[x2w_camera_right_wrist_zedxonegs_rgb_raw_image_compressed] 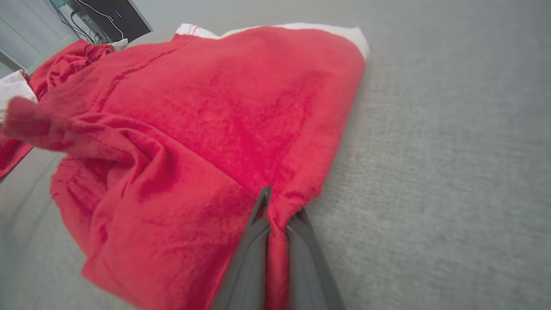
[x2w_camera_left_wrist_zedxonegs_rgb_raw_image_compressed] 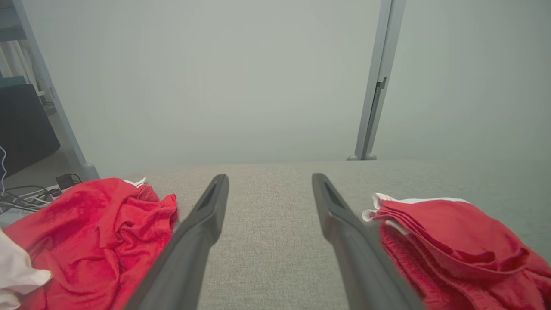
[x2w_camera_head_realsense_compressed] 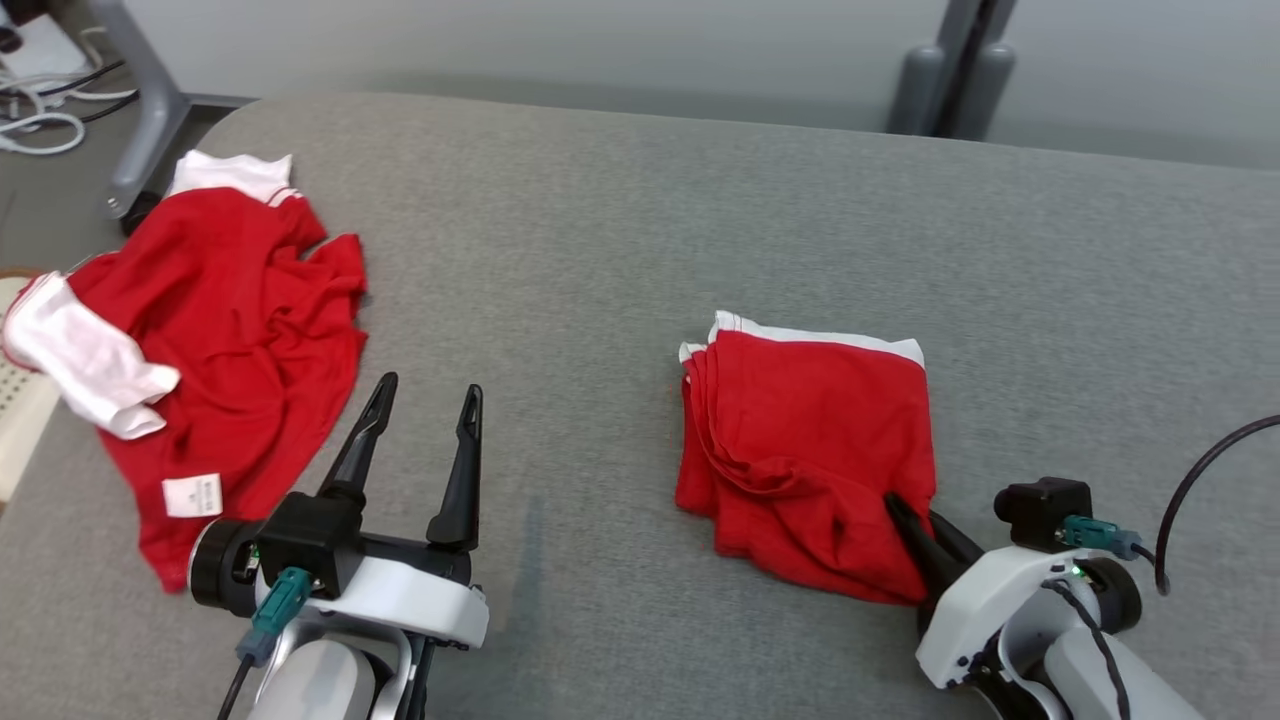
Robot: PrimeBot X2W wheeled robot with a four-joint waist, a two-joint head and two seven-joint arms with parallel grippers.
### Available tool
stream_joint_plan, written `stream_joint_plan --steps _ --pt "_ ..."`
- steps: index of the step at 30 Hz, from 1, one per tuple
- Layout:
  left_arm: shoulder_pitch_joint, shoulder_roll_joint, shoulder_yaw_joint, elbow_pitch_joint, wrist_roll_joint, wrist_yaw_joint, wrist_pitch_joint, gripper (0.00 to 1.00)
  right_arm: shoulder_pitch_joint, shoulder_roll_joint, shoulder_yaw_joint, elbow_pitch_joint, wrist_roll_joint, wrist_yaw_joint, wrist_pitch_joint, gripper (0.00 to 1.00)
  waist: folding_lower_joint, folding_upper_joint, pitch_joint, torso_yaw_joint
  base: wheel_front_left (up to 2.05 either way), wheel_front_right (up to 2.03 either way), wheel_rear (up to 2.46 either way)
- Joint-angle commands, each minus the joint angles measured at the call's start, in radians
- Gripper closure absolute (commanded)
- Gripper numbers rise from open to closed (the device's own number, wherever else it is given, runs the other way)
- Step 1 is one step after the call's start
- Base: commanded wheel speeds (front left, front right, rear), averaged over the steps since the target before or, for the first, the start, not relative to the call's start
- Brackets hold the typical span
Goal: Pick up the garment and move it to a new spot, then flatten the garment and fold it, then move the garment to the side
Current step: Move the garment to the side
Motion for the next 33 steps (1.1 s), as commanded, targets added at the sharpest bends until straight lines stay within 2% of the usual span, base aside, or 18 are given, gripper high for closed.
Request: stream_joint_plan --steps 1,11,18,24,33 --pt "0.014 0.006 0.007 -0.001 0.000 0.001 -0.005 0.00 -0.011 -0.035 0.014 -0.002 0.003 0.000 -0.011 1.00 0.0000 0.0000 -0.012 -0.047 0.00 0.00 0.00" --pt "-0.003 0.015 0.012 -0.017 0.004 0.003 -0.006 0.00 -0.028 -0.153 0.075 -0.057 -0.024 0.000 -0.004 1.00 0.0000 0.0000 0.002 -0.214 0.00 0.00 0.00" --pt "-0.053 0.015 -0.005 -0.021 0.019 -0.005 -0.004 0.00 -0.109 -0.224 0.147 -0.098 -0.020 0.000 -0.005 1.00 0.0000 0.0000 0.068 -0.319 0.00 0.00 0.00" --pt "-0.118 0.009 -0.026 -0.024 0.035 -0.016 -0.001 0.00 -0.221 -0.322 0.206 -0.066 0.009 0.000 -0.037 1.00 0.0000 0.0000 0.144 -0.347 0.00 0.00 0.00" --pt "-0.221 0.014 -0.056 -0.034 0.067 -0.035 0.008 0.00 -0.358 -0.523 0.230 0.044 0.114 0.000 -0.087 1.00 0.0000 0.0000 0.277 -0.361 0.00 0.00 0.00"
